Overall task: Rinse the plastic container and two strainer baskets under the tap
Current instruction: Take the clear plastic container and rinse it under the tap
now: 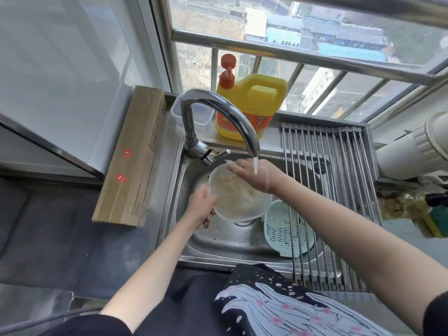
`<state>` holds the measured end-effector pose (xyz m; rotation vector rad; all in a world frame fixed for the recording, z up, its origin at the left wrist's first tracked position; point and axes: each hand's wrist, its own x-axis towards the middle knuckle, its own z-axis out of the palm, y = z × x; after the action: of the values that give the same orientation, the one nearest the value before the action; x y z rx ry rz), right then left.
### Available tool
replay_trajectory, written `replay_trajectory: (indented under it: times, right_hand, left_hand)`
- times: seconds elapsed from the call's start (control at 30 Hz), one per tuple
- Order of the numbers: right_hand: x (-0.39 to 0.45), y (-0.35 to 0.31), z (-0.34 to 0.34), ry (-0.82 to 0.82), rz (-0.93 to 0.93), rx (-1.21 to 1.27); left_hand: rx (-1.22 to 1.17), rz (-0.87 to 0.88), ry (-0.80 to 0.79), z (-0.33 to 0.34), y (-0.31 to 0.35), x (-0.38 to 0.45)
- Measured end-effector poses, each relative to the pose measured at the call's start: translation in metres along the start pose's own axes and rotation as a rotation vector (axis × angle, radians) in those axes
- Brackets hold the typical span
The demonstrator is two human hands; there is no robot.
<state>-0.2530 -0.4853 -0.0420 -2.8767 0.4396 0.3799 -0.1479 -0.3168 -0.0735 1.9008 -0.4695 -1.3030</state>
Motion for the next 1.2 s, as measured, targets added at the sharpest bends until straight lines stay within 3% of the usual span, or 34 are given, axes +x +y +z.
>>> replay_trajectory:
  times: [0.1, 0.17, 0.33, 0.47, 0.6, 0.67, 0.77, 1.03, 1.2]
  right_hand:
    - [-0.006, 0.004, 0.021, -0.158, 0.002, -0.106]
    - [-0.013, 0.001, 0.031, -0.143, 0.131, -0.15]
    - [-0.027, -0.029, 0.042, -0.288, 0.492, -0.229]
    - [-0.029, -0.04, 0.039, -0.366, 0.536, 0.015]
    - [-0.051, -0.047, 0.031, -0.354, 0.336, 0.227]
    - [-0.063, -0.049, 0.022, -0.328, 0.191, 0.151]
    - [-0.067, -0.041, 0.012, -0.221, 0.169, 0.097]
    - [-0.076, -0.044, -0.02, -0.27, 0.082, -0.301]
    - [-0.082, -0.052, -0.031, -0.32, 0.02, -0.447]
  left_hand:
    - [0.103, 0.135, 0.103, 0.002, 0.006, 0.001]
    - [0.17, 0.224, 0.187, 0.006, 0.014, 0.0]
    - [0.322, 0.403, 0.289, 0.012, 0.028, 0.001]
    - [0.281, 0.424, 0.322, 0.02, 0.03, 0.0]
    - [0.108, 0.354, 0.284, 0.027, 0.029, 0.005]
    - [0.023, 0.283, 0.233, 0.032, 0.029, 0.007]
    - [-0.147, 0.169, 0.125, 0.043, 0.029, 0.01]
    - [-0.305, -0.119, -0.076, 0.057, 0.029, 0.019]
    - [-0.245, -0.285, 0.104, 0.068, 0.028, 0.035]
